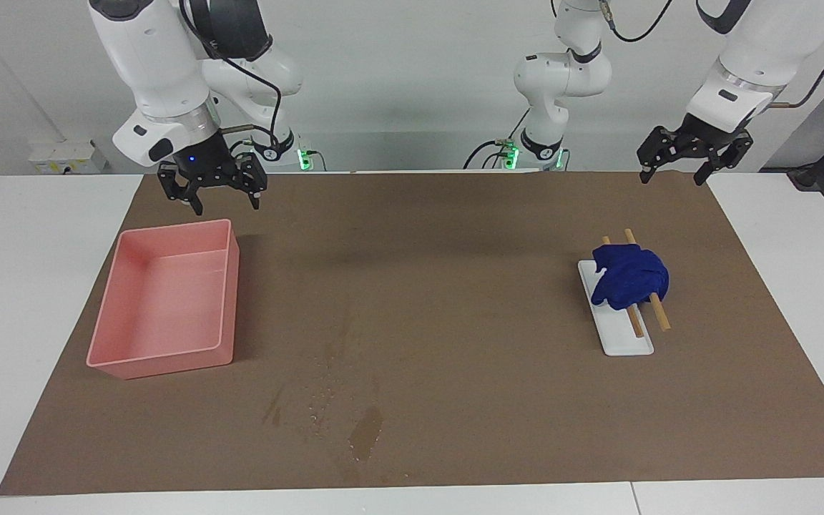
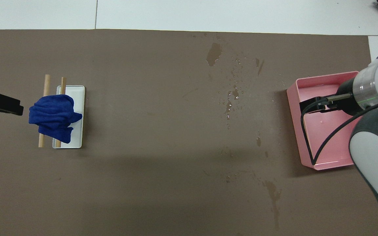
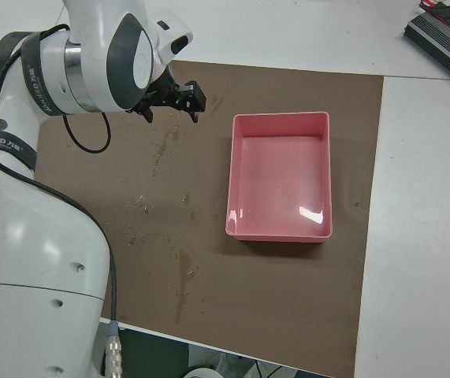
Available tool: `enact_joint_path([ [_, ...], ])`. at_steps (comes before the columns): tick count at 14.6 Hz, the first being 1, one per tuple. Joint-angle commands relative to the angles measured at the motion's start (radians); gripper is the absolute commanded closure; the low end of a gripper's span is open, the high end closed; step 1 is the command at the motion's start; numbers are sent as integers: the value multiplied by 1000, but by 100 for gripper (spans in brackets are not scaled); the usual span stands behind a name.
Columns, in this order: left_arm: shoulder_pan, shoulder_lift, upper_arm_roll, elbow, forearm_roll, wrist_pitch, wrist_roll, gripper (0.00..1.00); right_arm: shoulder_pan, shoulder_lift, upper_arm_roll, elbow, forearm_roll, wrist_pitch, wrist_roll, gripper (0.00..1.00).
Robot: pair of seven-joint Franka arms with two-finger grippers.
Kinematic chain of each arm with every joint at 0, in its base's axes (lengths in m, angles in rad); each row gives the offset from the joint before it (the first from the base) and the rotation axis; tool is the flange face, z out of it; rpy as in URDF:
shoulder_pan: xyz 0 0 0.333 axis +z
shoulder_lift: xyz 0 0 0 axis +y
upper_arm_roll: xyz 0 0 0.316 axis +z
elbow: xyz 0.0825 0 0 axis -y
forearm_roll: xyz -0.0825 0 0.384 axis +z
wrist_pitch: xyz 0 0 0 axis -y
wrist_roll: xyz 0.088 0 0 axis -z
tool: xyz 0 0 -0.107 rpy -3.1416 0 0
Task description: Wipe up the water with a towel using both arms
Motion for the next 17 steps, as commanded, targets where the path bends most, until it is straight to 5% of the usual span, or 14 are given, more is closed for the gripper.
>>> enact_joint_path([
  [1,0,-25,4,-27,-8,12,-4,0,-19,-13,9,-5,-4,-9,-16,0],
  [8,-2,-54,4,-87,-6,18,-36,0,-19,-13,9,-5,-4,-9,-16,0],
  [17,18,-103,6,-261,-9,240,-775,0,-51,-13,9,-5,-4,-11,-23,0],
])
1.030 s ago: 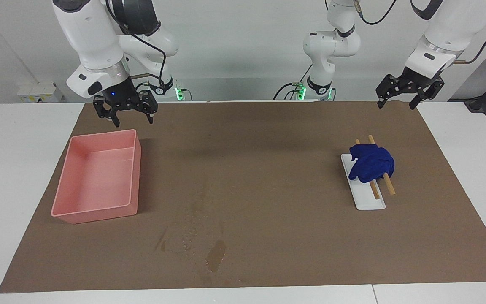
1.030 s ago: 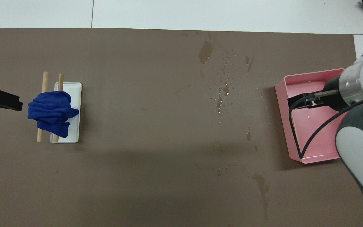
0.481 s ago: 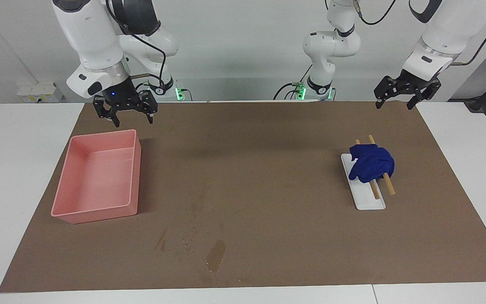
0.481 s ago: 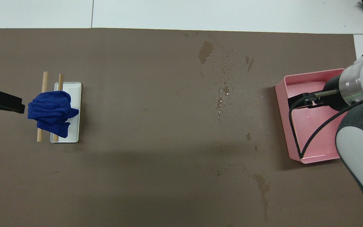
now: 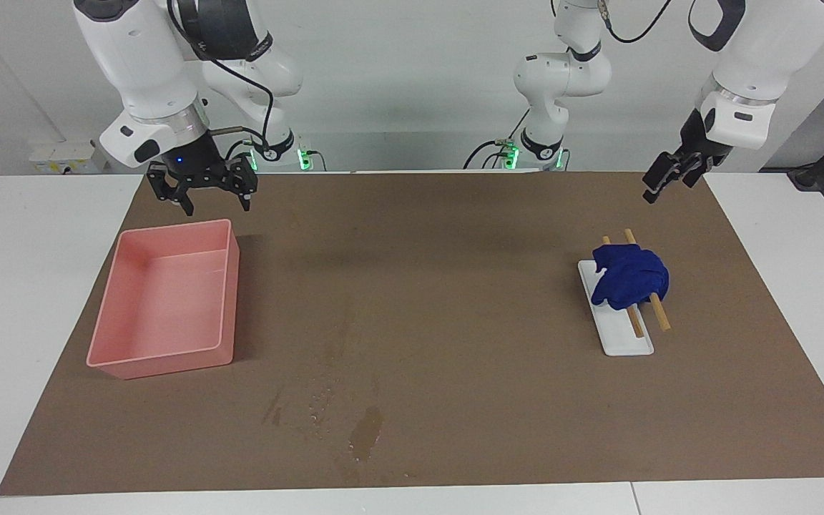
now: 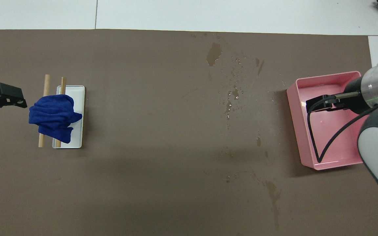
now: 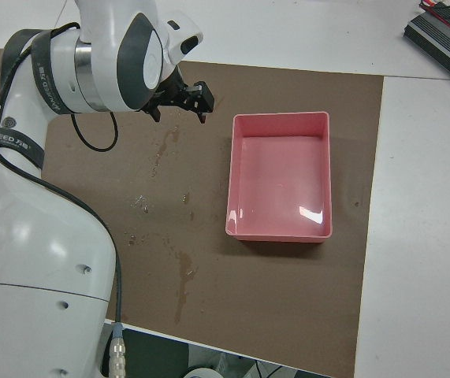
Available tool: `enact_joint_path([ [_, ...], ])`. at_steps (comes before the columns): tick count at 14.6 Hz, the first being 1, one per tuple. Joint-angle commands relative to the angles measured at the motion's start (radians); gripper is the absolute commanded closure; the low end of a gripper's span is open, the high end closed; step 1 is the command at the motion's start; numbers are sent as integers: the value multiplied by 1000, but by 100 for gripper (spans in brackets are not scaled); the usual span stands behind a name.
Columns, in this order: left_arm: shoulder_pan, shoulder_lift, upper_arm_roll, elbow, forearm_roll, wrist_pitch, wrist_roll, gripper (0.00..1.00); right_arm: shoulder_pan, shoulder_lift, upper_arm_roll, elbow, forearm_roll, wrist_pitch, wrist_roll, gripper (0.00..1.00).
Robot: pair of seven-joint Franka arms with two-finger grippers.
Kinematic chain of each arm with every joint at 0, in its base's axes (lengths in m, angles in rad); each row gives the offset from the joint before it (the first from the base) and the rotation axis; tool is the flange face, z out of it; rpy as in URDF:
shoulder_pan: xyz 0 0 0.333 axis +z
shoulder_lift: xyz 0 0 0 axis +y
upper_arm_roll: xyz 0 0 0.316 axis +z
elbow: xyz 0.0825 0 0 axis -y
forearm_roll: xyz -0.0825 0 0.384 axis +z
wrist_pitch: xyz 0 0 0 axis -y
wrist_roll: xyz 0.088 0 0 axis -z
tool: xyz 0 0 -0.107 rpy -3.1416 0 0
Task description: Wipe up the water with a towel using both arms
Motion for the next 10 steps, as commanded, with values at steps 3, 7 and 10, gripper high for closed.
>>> enact_joint_path([
  [3,42,-33,-1,-138,-9,150,-433,0,-14,-13,11,-7,-4,-12,-26,0],
  [7,81,-13,-2,-238,-9,310,-734,0,-11,-13,17,-10,-4,4,-38,0],
  [10,89,38,-2,-281,-15,390,-868,0,17,-13,21,-11,39,12,-40,0],
])
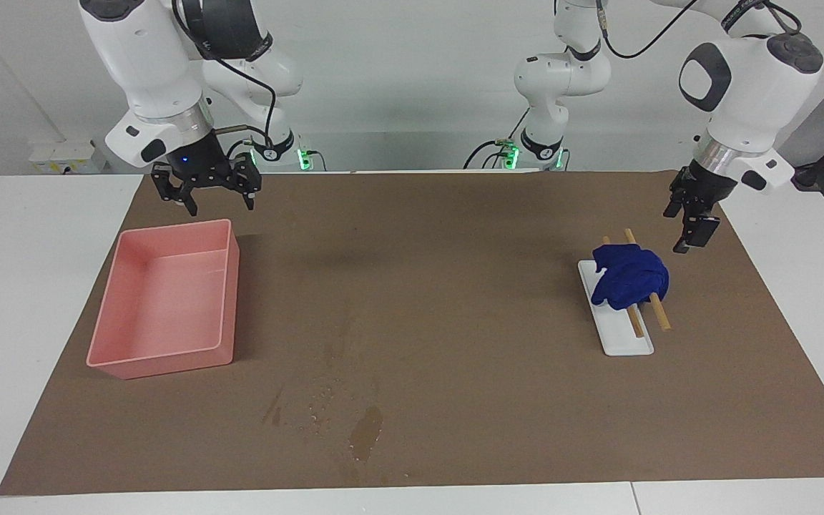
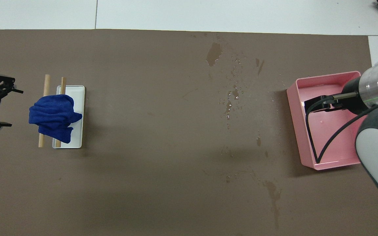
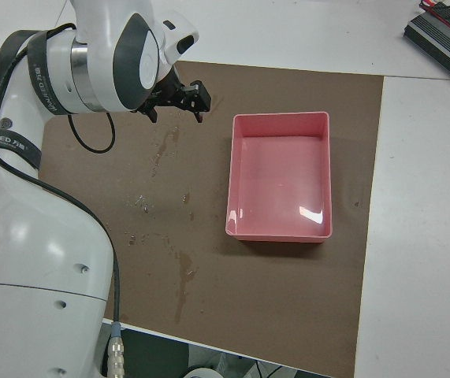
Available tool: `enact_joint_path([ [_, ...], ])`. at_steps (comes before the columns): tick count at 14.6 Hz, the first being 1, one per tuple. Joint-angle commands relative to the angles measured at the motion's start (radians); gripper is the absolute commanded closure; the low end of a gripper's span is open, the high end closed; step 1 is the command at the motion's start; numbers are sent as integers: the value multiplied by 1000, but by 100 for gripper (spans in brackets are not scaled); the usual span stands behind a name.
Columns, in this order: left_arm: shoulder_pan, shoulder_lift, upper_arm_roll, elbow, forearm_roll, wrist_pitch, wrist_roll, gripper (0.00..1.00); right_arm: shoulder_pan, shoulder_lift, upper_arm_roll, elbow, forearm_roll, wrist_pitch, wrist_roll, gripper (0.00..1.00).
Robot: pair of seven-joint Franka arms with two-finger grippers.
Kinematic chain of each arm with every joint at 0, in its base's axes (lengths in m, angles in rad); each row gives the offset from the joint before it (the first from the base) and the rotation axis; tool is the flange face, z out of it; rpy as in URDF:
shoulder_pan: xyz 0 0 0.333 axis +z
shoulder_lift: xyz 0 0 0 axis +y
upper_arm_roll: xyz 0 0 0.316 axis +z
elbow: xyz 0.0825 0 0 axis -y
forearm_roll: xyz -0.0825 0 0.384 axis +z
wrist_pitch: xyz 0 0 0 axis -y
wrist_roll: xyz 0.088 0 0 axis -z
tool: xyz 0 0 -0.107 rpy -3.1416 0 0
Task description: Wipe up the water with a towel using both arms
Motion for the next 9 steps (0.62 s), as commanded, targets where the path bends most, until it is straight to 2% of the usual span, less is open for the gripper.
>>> enact_joint_path([
  [1,7,38,-6,-44,-20,64,-115,0,7,-13,8,-22,69,42,7,0],
  [3,7,43,-6,-76,-55,107,-160,0,6,-19,8,-74,180,123,113,0],
  [4,9,47,-6,-85,-88,122,-166,0,7,-19,8,-99,196,151,145,0],
  [9,12,69,-6,-98,-104,150,-168,0,35,-24,8,-166,343,212,366,0],
])
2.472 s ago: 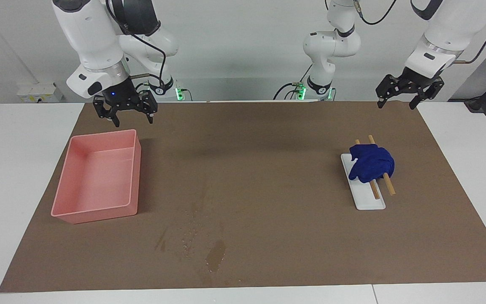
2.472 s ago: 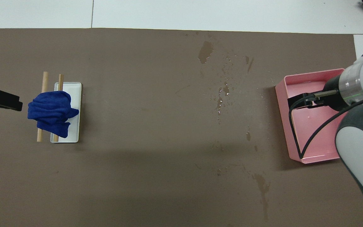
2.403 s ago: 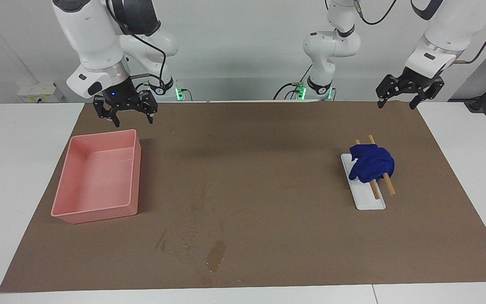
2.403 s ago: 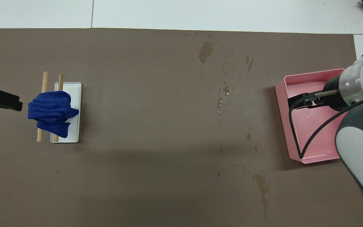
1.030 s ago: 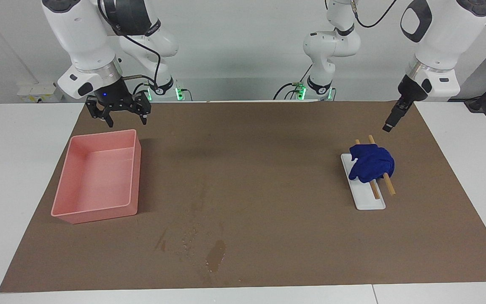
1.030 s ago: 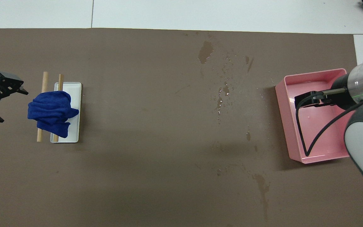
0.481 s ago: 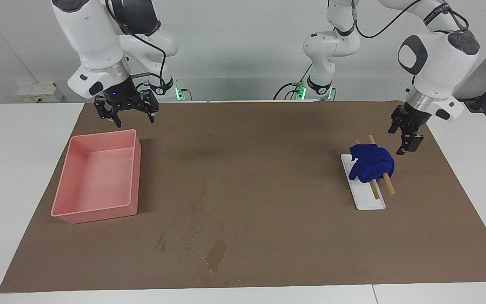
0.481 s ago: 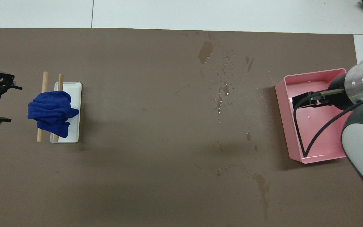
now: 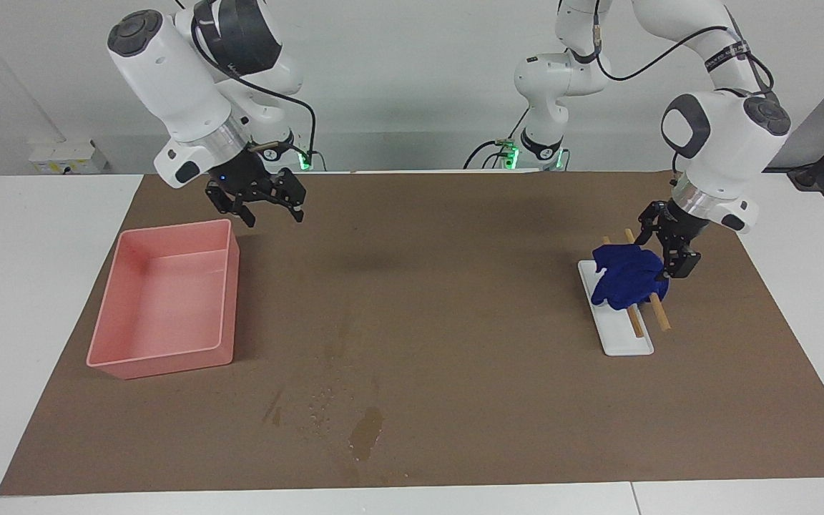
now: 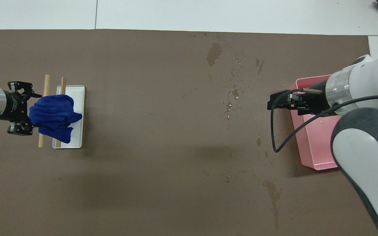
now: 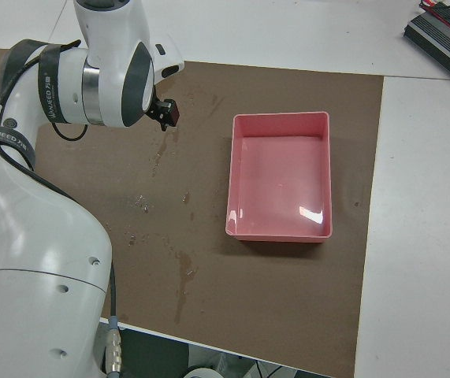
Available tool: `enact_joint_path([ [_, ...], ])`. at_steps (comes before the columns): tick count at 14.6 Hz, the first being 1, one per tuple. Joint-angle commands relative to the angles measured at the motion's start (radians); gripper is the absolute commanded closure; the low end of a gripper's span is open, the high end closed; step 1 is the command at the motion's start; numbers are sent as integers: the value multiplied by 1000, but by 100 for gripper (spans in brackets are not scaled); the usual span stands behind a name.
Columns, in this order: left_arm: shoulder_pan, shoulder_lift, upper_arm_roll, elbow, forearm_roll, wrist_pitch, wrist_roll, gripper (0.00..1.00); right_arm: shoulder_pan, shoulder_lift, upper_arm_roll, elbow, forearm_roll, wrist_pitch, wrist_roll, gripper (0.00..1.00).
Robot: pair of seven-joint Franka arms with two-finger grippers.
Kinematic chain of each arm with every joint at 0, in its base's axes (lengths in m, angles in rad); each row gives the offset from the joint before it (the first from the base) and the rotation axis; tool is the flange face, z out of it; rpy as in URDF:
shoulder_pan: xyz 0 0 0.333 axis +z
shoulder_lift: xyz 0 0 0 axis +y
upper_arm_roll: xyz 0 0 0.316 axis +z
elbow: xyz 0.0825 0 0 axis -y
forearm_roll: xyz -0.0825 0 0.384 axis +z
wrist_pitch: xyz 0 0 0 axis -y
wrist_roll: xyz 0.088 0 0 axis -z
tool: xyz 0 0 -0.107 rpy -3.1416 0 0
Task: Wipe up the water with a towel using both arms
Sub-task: 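Grasp the blue towel with the left gripper while the right gripper advances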
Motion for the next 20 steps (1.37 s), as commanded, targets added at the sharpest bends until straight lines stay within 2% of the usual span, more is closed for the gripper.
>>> enact_joint_path([
  [1,9,-3,-3,-30,-13,45,-12,0,-3,-25,4,-61,92,52,108,0],
  [6,10,-6,-4,-83,-13,108,-12,0,20,-34,4,-93,195,70,261,0],
  [9,9,-1,-4,-98,-13,147,-12,0,44,-62,4,-159,270,130,335,0],
  [13,7,-1,-4,-118,-13,194,-7,0,80,-73,4,-192,344,185,430,0],
  [19,3,-3,-4,-147,-13,240,-1,0,123,-82,4,-222,370,225,505,0],
  [20,3,-3,-4,-147,-13,239,-1,11,126,-82,4,-222,414,239,525,0],
])
